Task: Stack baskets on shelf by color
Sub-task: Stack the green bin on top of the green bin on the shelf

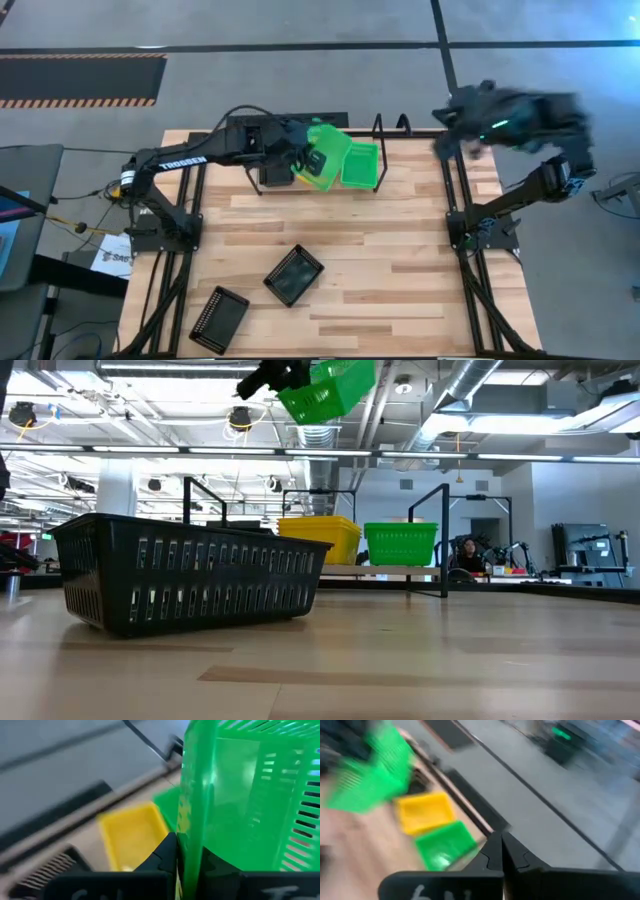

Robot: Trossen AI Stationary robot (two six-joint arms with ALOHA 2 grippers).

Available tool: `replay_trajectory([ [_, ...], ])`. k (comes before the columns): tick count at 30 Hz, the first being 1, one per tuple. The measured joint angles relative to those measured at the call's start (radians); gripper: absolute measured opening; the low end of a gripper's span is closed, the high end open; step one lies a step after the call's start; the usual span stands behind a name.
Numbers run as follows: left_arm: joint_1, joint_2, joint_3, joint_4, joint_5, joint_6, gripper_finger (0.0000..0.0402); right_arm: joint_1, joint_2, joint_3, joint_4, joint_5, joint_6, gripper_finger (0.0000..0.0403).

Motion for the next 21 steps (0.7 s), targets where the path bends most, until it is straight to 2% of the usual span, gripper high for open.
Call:
replay_trajectory([
  [4,0.057,0.0,0.019,0.024,-0.089,0.054,0.0,0.053,0.011,-0.248,0.019,0.168,0.144,0.0002],
  [6,0.096,0.0,0.018,0.046,-0.069,0.086,0.0,0.084,0.013,-0.361,0.094,0.196,0.192,0.0001],
  [9,0.159,0.0,0.006,0.094,0.014,0.134,0.0,0.134,0.015,-0.486,0.276,0.211,0.211,0.0001],
  [11,0.196,0.0,-0.011,0.144,0.079,0.172,0.0,0.167,0.015,-0.528,0.427,0.235,0.19,0.0001],
  [15,0.25,0.002,-0.026,0.222,0.225,0.238,0.0,0.237,0.014,-0.547,0.658,0.294,0.035,0.0001],
  [19,0.267,0.002,-0.026,0.313,0.24,0.317,0.0,0.296,0.017,-0.547,0.843,0.352,-0.087,0.0001],
  [21,0.273,0.001,-0.026,0.38,0.238,0.362,0.0,0.318,0.034,-0.547,0.902,0.438,-0.104,0.0001],
])
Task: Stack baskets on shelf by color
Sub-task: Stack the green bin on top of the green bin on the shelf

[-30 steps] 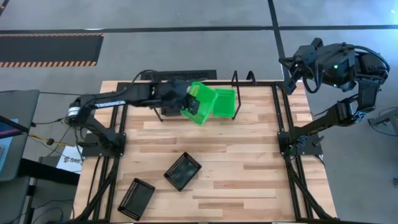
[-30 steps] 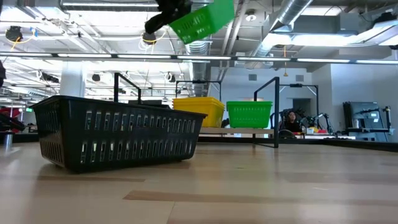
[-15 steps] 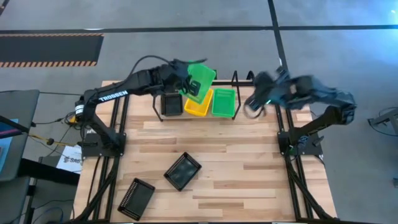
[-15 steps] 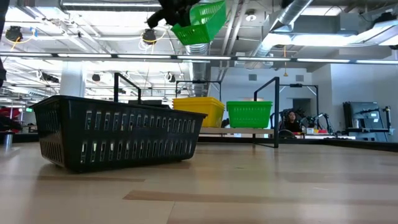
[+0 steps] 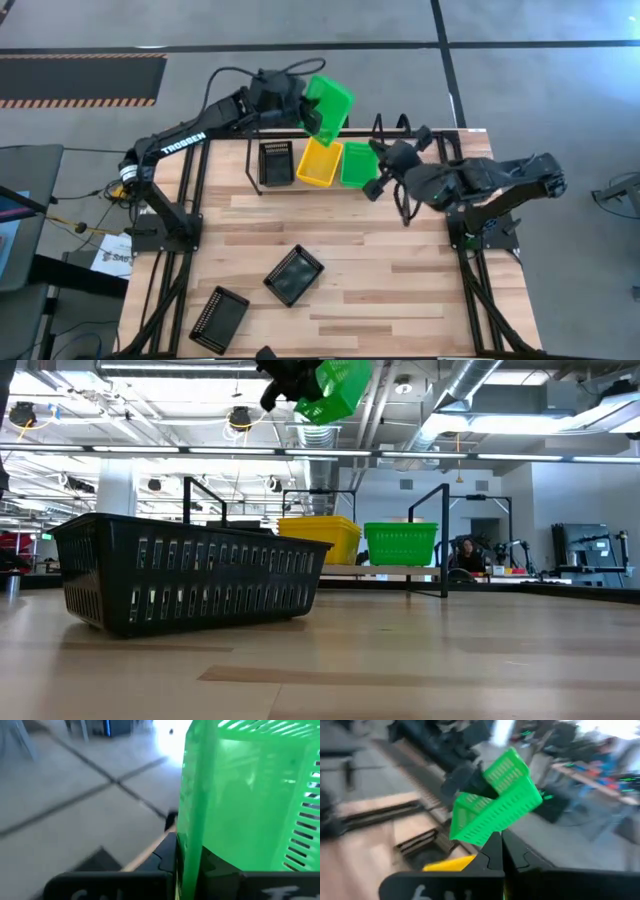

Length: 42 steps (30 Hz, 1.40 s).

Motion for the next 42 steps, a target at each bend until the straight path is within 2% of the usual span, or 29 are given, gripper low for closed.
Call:
replay_trajectory([
  [4,0.001,0.0,0.0,0.088,-0.015,0.079,0.0,0.014,0.085,-0.001,0.043,0.201,0.013,0.0001],
  [9,0.0,0.0,0.0,0.154,-0.019,0.144,0.0,0.008,0.204,-0.001,0.057,0.334,0.016,0.0001],
  [12,0.0,0.0,0.0,0.14,-0.021,0.165,0.0,-0.005,0.237,0.018,0.066,0.371,-0.003,0.0004],
  [15,0.0,0.0,0.0,0.106,-0.021,0.168,0.0,-0.033,0.243,0.044,0.078,0.371,-0.003,0.0015],
  [18,0.0,0.0,0.0,0.076,-0.021,0.168,0.0,-0.059,0.242,0.082,0.08,0.238,-0.002,0.0027],
  [20,0.0,0.0,0.0,0.06,-0.022,0.167,0.0,-0.067,0.229,0.103,0.073,0.187,-0.003,0.0031],
  [26,0.001,0.0,0.0,0.088,-0.143,0.159,0.0,-0.033,0.184,0.126,0.068,0.197,-0.075,0.0021],
  [29,0.01,0.0,0.0,0.098,-0.189,0.141,0.0,-0.008,0.155,0.123,-0.034,0.2,-0.049,0.0015],
  [32,0.017,0.0,0.0,0.098,-0.216,0.097,0.0,-0.006,0.125,0.122,-0.226,0.187,0.097,0.0018],
  [37,0.012,0.0,0.0,0.118,-0.293,0.041,0.0,-0.048,0.109,0.123,-0.484,0.133,0.355,0.0063],
  [42,-0.005,0.013,0.0,0.23,-0.335,0.028,0.0,-0.116,0.121,0.124,-0.523,0.116,0.339,0.0125],
])
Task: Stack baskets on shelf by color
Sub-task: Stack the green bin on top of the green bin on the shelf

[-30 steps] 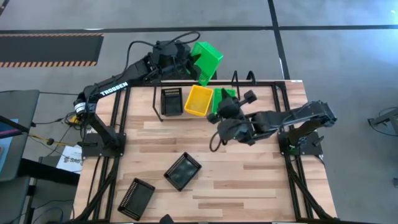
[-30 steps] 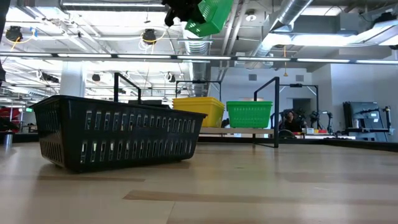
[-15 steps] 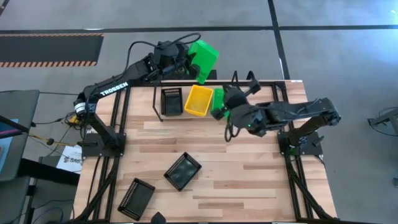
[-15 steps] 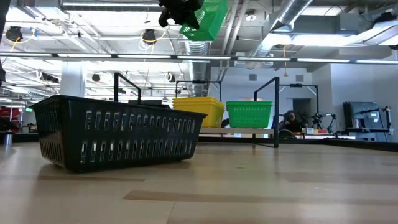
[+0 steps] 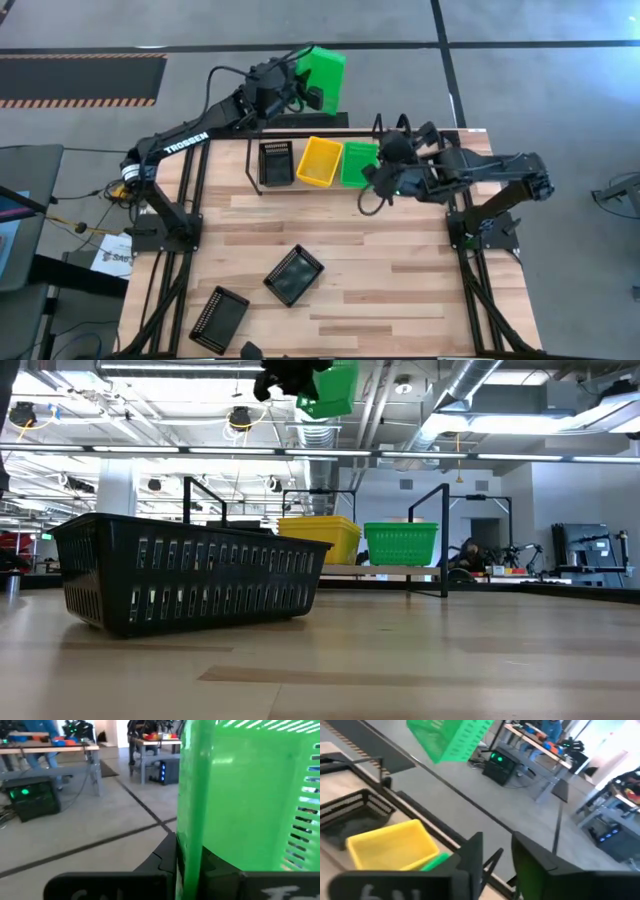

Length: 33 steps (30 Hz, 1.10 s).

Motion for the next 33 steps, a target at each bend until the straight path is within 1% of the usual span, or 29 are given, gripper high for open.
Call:
replay_trajectory([
  [3,-0.019,0.035,0.001,0.072,0.006,0.0,0.0,-0.059,0.008,0.0,0.033,0.002,-0.051,0.0154],
  [4,-0.022,0.048,0.0,0.07,0.009,-0.002,0.0,-0.081,0.009,0.0,0.059,0.002,-0.068,0.0161],
  [8,-0.043,0.106,-0.001,0.101,0.007,-0.003,0.0,-0.154,0.008,0.0,0.212,-0.014,-0.192,0.0173],
  [10,-0.046,0.127,-0.001,0.112,0.009,-0.004,0.0,-0.176,0.008,0.0,0.316,-0.08,-0.276,0.0171],
  [15,-0.048,0.132,-0.001,0.147,0.034,0.009,0.0,-0.228,0.008,0.0,0.547,-0.339,-0.443,0.0153],
  [17,-0.048,0.129,-0.001,0.15,0.035,0.038,0.0,-0.242,0.008,0.0,0.596,-0.386,-0.473,0.0147],
  [20,-0.048,0.125,-0.001,0.151,0.051,0.058,0.0,-0.261,0.008,0.0,0.606,-0.394,-0.489,0.0144],
  [23,-0.048,0.124,-0.001,0.153,0.079,0.074,0.0,-0.279,0.008,0.0,0.603,-0.395,-0.489,0.0149],
  [26,-0.047,0.124,-0.001,0.151,0.111,0.076,0.0,-0.295,0.008,0.0,0.603,-0.395,-0.488,0.0164],
  [30,-0.047,0.124,-0.001,0.149,0.116,0.095,0.0,-0.31,0.034,0.002,0.601,-0.394,-0.457,0.0189],
  [33,-0.046,0.124,-0.001,0.145,0.127,0.098,0.0,-0.324,0.061,0.001,0.601,-0.389,-0.473,0.0205],
])
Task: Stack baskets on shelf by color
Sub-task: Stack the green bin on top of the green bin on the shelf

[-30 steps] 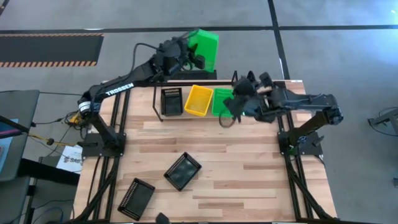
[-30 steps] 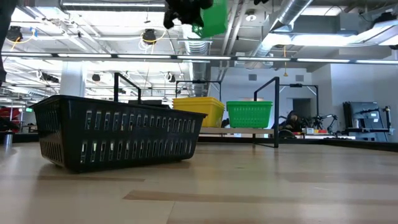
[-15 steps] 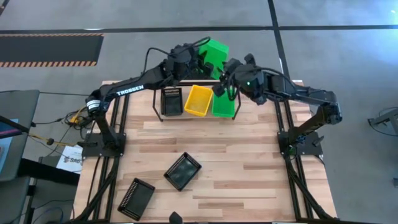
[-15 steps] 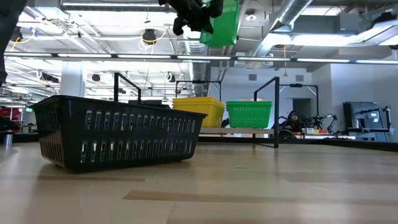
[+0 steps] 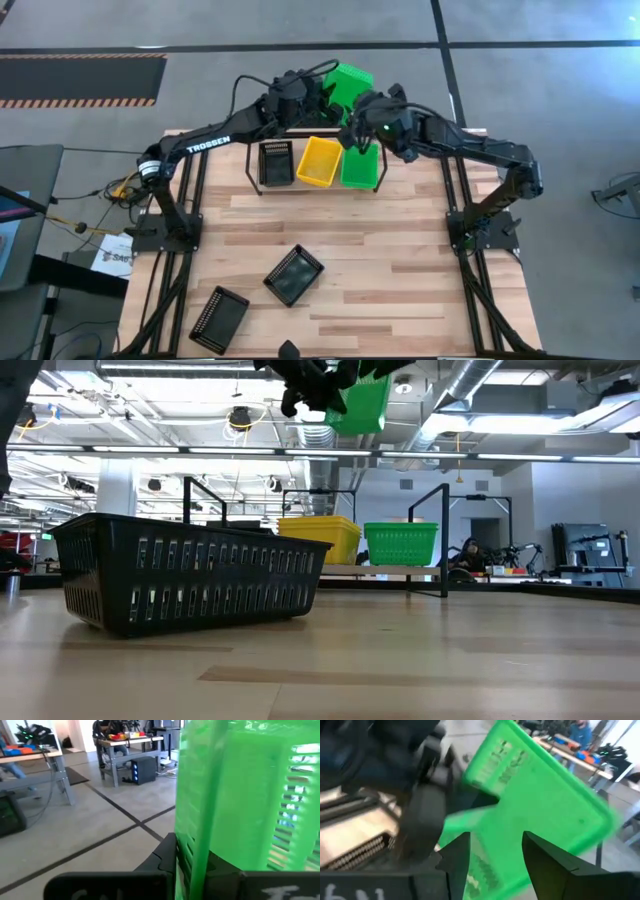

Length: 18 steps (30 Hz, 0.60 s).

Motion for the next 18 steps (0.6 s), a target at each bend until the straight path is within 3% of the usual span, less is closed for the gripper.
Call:
replay_trajectory([
  [13,0.024,0.0,0.001,-0.088,-0.007,-0.006,0.0,-0.005,0.024,0.008,0.009,0.043,-0.09,0.0206],
  [18,0.028,0.0,0.001,-0.085,-0.012,-0.005,0.0,0.053,-0.002,0.075,-0.092,0.137,-0.104,0.0208],
])
